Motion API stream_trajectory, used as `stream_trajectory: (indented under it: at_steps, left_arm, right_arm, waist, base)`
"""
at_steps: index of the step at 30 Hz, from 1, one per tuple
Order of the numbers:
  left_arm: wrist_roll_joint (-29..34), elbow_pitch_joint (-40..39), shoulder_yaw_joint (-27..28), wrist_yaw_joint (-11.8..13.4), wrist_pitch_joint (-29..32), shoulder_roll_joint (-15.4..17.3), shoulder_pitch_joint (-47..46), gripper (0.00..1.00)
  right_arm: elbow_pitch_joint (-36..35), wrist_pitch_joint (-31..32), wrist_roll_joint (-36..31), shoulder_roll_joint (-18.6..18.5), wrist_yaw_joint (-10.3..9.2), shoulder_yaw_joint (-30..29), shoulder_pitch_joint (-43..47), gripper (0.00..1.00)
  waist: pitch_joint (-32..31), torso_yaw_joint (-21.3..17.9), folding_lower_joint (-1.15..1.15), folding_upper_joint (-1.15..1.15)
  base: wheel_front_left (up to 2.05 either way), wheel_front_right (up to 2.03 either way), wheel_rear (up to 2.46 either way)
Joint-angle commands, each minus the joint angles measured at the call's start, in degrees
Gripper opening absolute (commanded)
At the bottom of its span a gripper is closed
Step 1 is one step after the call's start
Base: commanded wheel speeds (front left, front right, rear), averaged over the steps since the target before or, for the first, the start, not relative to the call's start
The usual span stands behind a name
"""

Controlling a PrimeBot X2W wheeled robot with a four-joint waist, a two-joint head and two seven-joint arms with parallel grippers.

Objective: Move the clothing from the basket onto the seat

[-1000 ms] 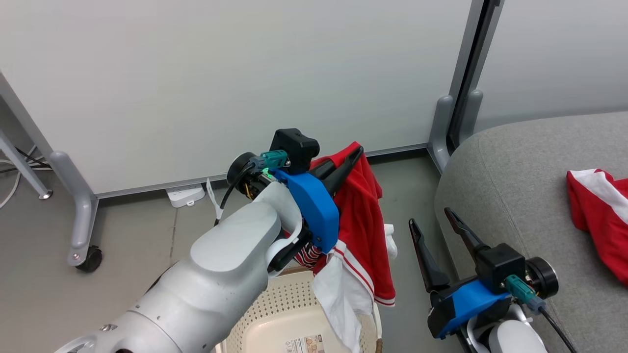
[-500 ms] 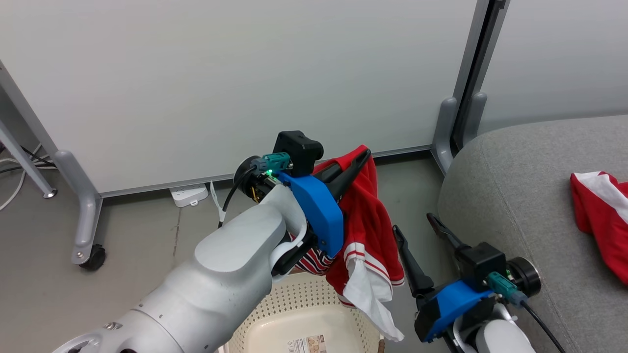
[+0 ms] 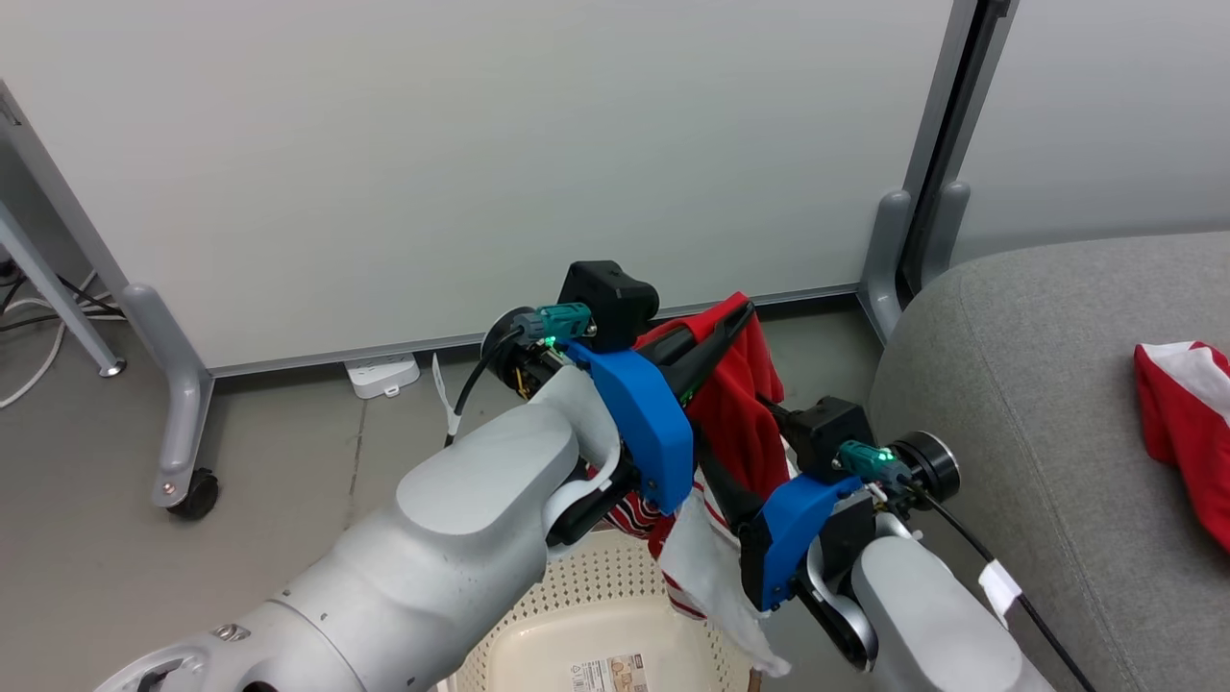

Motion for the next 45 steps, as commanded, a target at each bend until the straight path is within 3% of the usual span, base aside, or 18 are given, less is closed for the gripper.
stream_trajectory:
  at_steps: [1, 4, 5, 6, 7, 8, 19, 32, 33, 34, 41, 45]
  left_arm:
    - [-0.31, -0.30, -0.27, -0.21, 0.01, 0.10, -0.83, 0.00]
    - [-0.64, -0.64, -0.59, -0.22, -0.11, 0.11, -1.11, 0.00]
    - [-0.87, -0.78, -0.68, -0.21, -0.15, 0.10, -1.16, 0.00]
    - [-1.02, -0.87, -0.78, -0.21, -0.16, 0.11, -1.21, 0.00]
    - [-1.13, -0.95, -0.87, -0.21, -0.19, 0.10, -1.23, 0.00]
    - [-1.27, -1.05, -0.97, -0.21, -0.22, 0.10, -1.23, 0.00]
    - [-2.12, -0.04, -1.58, -0.21, -0.88, 0.09, -1.48, 0.00]
    - [-2.62, 0.31, -1.94, -0.21, -0.98, 0.10, -1.28, 0.00]
    - [-2.54, 0.27, -1.96, -0.21, -1.01, 0.10, -1.21, 0.05]
    - [-2.20, 0.41, -1.95, -0.21, -1.44, 0.10, -1.25, 1.00]
    - [1.16, 2.15, -1.00, 1.21, -3.86, 0.14, 2.05, 1.00]
    - [5.36, -1.39, 4.91, 2.34, -4.03, 1.71, 6.48, 1.00]
  right_arm:
    - [1.82, -0.25, 0.95, -0.06, -0.02, 1.26, -1.67, 1.00]
    - [5.74, -0.80, 2.99, -0.07, -0.03, 3.74, -4.16, 1.00]
    - [7.00, -0.68, 4.20, -0.06, -0.02, 4.36, -4.74, 0.93]
    - [8.11, -0.79, 4.73, -0.06, -0.02, 4.93, -5.39, 0.37]
    - [8.98, -1.25, 4.83, -0.04, -0.02, 5.59, -6.10, 0.09]
    - [9.85, -1.65, 5.41, -0.04, -0.02, 6.03, -6.57, 0.00]
    - [16.05, -6.08, 7.34, -0.06, -0.02, 7.89, -9.07, 0.00]
    - [18.54, -8.11, 8.69, -0.05, -0.02, 9.51, -10.28, 0.00]
    - [18.66, -8.17, 8.83, -0.05, -0.02, 9.69, -10.32, 0.00]
    - [18.86, -8.35, 8.95, -0.05, -0.02, 9.98, -10.51, 0.00]
    - [19.20, -9.60, 8.84, -0.05, -0.02, 10.10, -11.15, 0.00]
    - [19.80, -10.21, 8.31, -0.05, -0.02, 9.22, -11.24, 0.00]
  waist:
    - [0.04, 0.15, 0.00, 0.00]
    - [0.15, 0.46, 0.00, 0.00]
    - [0.18, 0.58, 0.00, 0.00]
    - [0.20, 0.69, 0.00, 0.00]
    - [0.21, 0.78, 0.00, 0.00]
    - [0.21, 0.87, 0.00, 0.00]
    - [0.03, 0.95, 0.00, 0.00]
    - [-0.08, 0.05, 0.00, 0.00]
    - [-0.08, 0.02, 0.00, 0.00]
    - [-0.05, -0.07, 0.00, 0.00]
    - [0.13, -0.56, 0.00, 0.00]
    - [0.26, -0.52, 0.00, 0.00]
  base:
    - [0.00, 0.00, 0.00]
    - [0.00, 0.00, 0.00]
    - [0.00, 0.00, 0.00]
    - [0.00, 0.00, 0.00]
    - [0.00, 0.00, 0.00]
    - [0.00, 0.00, 0.00]
    - [0.00, 0.00, 0.00]
    - [0.00, 0.00, 0.00]
    - [0.00, 0.00, 0.00]
    - [0.00, 0.00, 0.00]
    - [0.00, 0.00, 0.00]
    - [0.00, 0.00, 0.00]
